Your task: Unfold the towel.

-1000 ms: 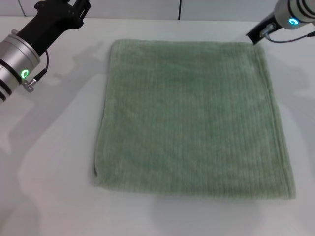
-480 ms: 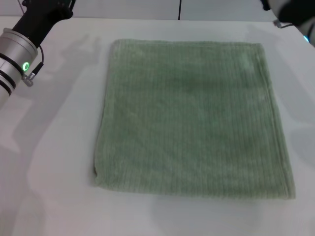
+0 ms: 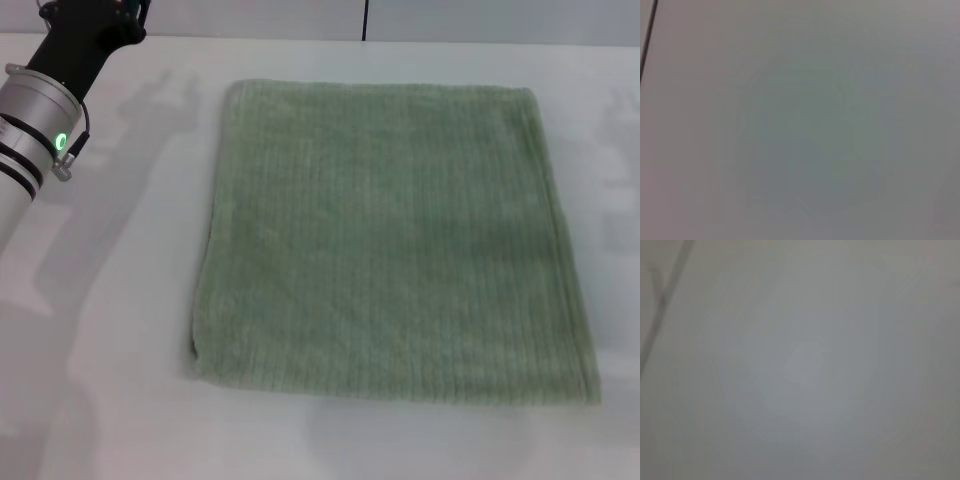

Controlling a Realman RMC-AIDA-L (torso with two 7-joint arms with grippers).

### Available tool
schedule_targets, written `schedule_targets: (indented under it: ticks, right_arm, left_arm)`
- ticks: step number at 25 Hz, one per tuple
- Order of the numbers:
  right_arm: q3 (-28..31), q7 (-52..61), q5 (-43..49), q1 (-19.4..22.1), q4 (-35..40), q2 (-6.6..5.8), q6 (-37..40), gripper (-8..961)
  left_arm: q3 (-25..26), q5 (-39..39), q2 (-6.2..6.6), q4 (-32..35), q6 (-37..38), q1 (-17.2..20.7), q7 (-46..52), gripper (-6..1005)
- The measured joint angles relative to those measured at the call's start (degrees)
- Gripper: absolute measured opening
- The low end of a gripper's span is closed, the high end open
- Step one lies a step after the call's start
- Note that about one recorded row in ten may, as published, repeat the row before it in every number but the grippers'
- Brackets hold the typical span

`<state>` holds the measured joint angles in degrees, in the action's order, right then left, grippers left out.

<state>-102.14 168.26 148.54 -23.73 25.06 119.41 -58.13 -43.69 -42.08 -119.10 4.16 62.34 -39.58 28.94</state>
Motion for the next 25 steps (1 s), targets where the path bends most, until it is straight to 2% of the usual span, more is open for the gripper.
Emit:
schedule_targets:
  ticks: [2, 5, 7, 11, 17, 19, 25]
  right_arm:
    - [-0.02, 1.15, -3.61, 3.44, 0.69, -0.11, -0.16, 71]
    - [-0.24, 1.15, -5.56, 4.85, 0.43, -0.11, -0.17, 126]
    - [0.03, 1.15, -6.05, 6.63, -0.19, -0.12, -0.44, 162]
    - [0.18, 1.15, -6.85, 7.49, -0.46, -0.09, -1.47, 235]
    - [0.98, 1.14, -9.07, 7.21, -1.46, -0.22, -2.72, 474]
    - [1.09, 1.14, -9.08, 7.15, -1.48, -0.23, -2.75, 668]
    - [1.16, 1.14, -9.12, 6.63, -1.54, -0.28, -2.81, 713]
  left_arm:
    - [-0.18, -0.17, 0.0, -0.18, 0.16, -0.06, -0.05, 371]
    - [-0.22, -0.21, 0.01, -0.42, 0.47, -0.11, 0.08, 385]
    - [-0.04, -0.09, 0.01, -0.77, 0.79, -0.12, 0.33, 468]
    - [0.16, -0.04, 0.01, -1.15, 1.43, -0.14, 0.14, 621]
    - [0.19, 0.13, 0.02, -1.18, 1.57, -0.07, -0.19, 792]
    - [0.21, 0.14, 0.01, -1.14, 1.49, -0.07, -0.21, 797]
    - [0.28, 0.22, 0.01, -1.19, 1.32, -0.18, -2.31, 813]
